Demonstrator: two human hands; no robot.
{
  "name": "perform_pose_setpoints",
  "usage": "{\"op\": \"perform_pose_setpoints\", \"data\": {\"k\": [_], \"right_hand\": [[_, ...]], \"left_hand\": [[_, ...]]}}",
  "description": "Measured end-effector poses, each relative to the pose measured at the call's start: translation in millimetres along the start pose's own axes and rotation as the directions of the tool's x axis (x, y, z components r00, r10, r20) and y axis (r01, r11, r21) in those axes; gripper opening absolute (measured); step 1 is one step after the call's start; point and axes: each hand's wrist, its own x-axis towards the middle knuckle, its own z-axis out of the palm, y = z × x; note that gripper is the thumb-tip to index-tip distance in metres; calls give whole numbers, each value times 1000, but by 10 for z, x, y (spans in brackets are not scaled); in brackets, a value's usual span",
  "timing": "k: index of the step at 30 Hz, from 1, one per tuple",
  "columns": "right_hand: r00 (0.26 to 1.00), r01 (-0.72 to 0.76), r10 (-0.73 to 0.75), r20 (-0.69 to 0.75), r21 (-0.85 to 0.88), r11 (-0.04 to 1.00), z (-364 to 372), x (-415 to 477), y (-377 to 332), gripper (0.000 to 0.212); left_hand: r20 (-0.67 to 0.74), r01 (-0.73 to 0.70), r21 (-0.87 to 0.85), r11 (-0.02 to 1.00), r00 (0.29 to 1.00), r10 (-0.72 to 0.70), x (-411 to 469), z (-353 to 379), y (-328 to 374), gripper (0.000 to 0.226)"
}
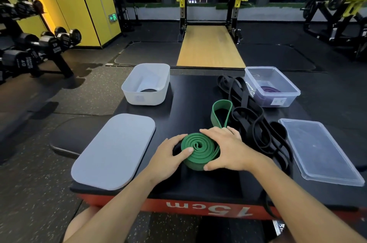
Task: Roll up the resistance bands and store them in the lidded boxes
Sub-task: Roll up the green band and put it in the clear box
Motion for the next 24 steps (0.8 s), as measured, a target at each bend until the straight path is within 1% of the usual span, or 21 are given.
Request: {"op": "perform_pose_setpoints", "data": {"k": [2, 5, 7, 9, 12, 14, 15, 16, 18, 21, 24], "right_hand": [[999, 15, -15, -29, 0, 1000, 7, -10, -5, 109], [996, 8, -8, -84, -5, 1000, 34, -20, -38, 103], [988, -23, 21, -155, -12, 1000, 102, -21, -121, 100], [966, -72, 58, -253, -48, 996, 215, -9, -253, 95], [908, -178, 100, -406, -159, 971, 425, 24, -445, 95], [869, -230, 127, -479, -161, 960, 520, 38, -509, 96], [861, -238, 135, -491, -155, 959, 533, 40, -518, 96], [867, -236, 136, -480, -153, 960, 532, 40, -508, 97], [906, -187, 120, -406, -129, 974, 498, 28, -433, 102], [977, -41, 32, -211, -41, 998, 391, 11, -266, 119], [996, 70, -69, -63, 12, 997, 207, 45, -179, 118]], "left_hand": [[-26, 16, -37, 999, 1000, -17, 6, 9, -22, 38], [-53, 13, -77, 997, 998, -17, -3, 19, -44, 63], [-66, 19, -85, 996, 997, -25, -19, 13, -33, 74], [-73, 20, -90, 996, 997, -27, -36, 5, -19, 77], [-107, 17, -78, 997, 994, -26, -46, -2, -33, 72], [-130, 11, -69, 998, 991, -20, -47, -1, -38, 72], [-142, 10, -74, 997, 990, -20, -47, 1, -38, 73], [-156, 9, -83, 997, 988, -22, -46, 5, -45, 74], [-179, 7, -107, 994, 984, -26, -42, 8, -67, 75], [-176, 19, -159, 987, 983, -47, -38, -5, -106, 80], [-162, 33, -188, 982, 985, -64, -28, -20, -105, 76]]}}
